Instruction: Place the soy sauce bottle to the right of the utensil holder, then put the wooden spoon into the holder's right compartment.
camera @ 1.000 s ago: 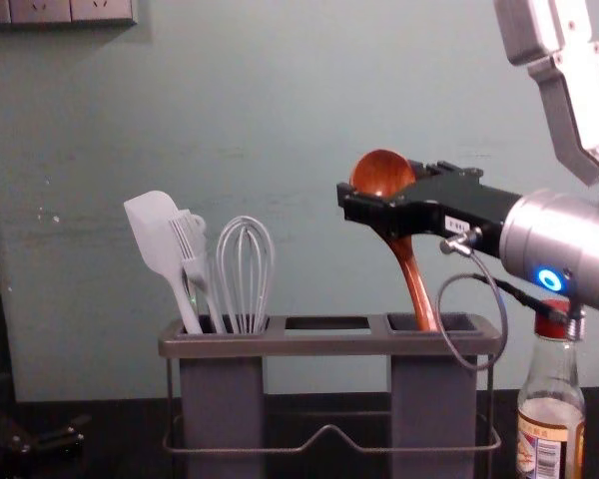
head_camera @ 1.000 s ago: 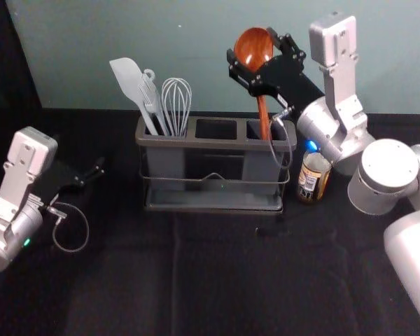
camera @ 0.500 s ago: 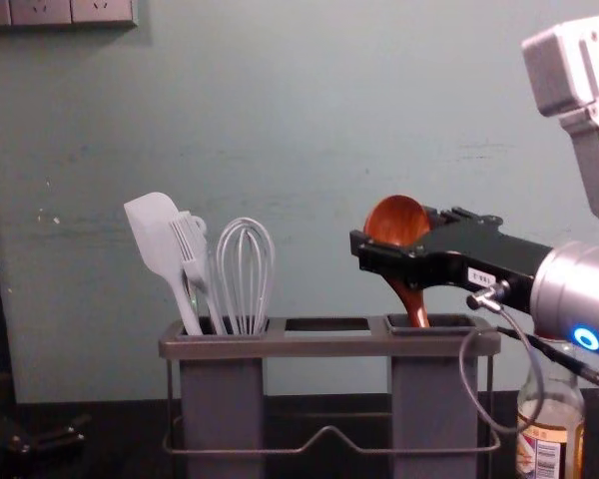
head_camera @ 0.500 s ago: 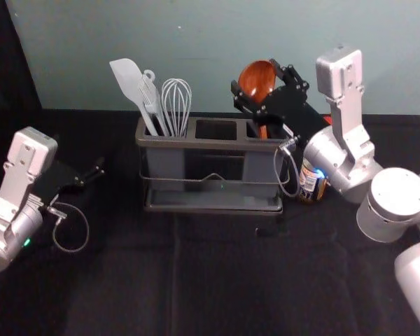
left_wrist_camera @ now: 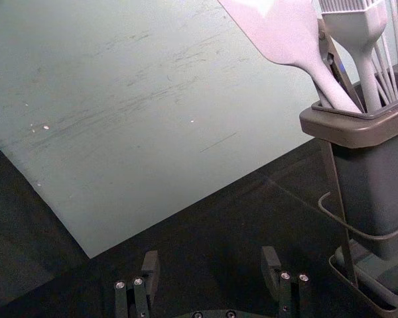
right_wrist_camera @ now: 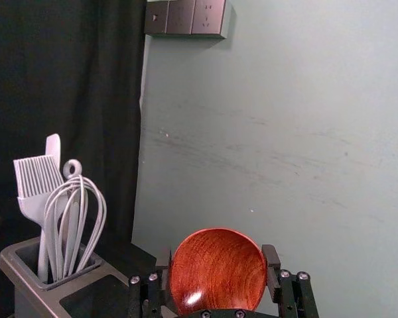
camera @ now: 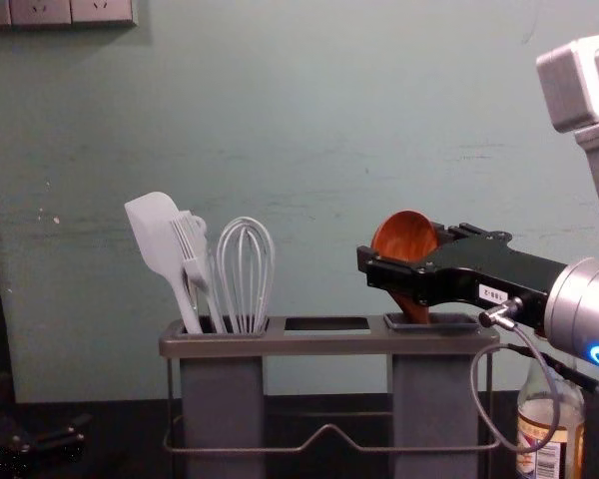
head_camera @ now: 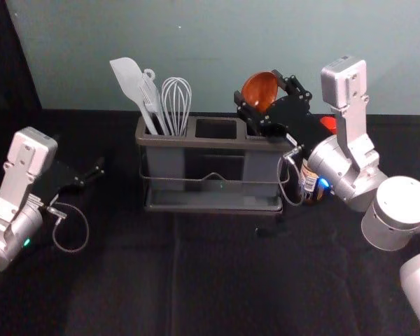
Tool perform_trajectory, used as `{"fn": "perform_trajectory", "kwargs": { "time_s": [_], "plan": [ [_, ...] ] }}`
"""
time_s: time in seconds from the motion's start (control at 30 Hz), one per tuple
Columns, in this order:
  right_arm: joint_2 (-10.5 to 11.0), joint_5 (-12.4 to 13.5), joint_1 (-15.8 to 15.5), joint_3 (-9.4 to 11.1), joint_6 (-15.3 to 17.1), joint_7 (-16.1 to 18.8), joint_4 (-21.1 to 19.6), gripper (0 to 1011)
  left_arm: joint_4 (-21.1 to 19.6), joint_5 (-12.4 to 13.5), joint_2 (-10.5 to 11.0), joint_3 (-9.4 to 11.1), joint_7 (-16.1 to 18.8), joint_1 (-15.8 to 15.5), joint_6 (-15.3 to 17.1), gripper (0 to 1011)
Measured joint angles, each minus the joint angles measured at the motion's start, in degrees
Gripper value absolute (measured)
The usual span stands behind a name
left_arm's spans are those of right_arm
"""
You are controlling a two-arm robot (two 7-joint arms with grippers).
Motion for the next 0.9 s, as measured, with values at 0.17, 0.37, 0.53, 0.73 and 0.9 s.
{"fn": "perform_trajectory", "kwargs": {
  "time_s": [0.17, 0.37, 0.53, 0.73, 0.9],
  "plan": [
    [0.0, -0.1, 0.0, 0.0, 0.0, -0.1, 0.0, 842, 0.0, 0.0, 0.0, 0.0, 0.0, 0.0, 0.0, 1005],
    [-0.1, -0.2, 0.1, 0.0, 0.0, -0.3, 0.1, 966, 0.0, 0.0, 0.0, 0.0, 0.0, 0.0, 0.0, 1005],
    [-0.1, -0.2, 0.1, 0.0, 0.0, -0.3, 0.1, 1004, 0.0, 0.0, 0.0, 0.0, 0.0, 0.0, 0.0, 1005],
    [-0.1, -0.3, 0.1, 0.0, 0.0, -0.3, 0.1, 1004, 0.0, 0.0, 0.0, 0.0, 0.0, 0.0, 0.0, 1005],
    [0.1, -0.7, -0.9, 0.0, 0.0, -1.2, -2.4, 1004, 0.0, 0.0, 0.0, 0.0, 0.0, 0.0, 0.0, 1005]
  ]
}}
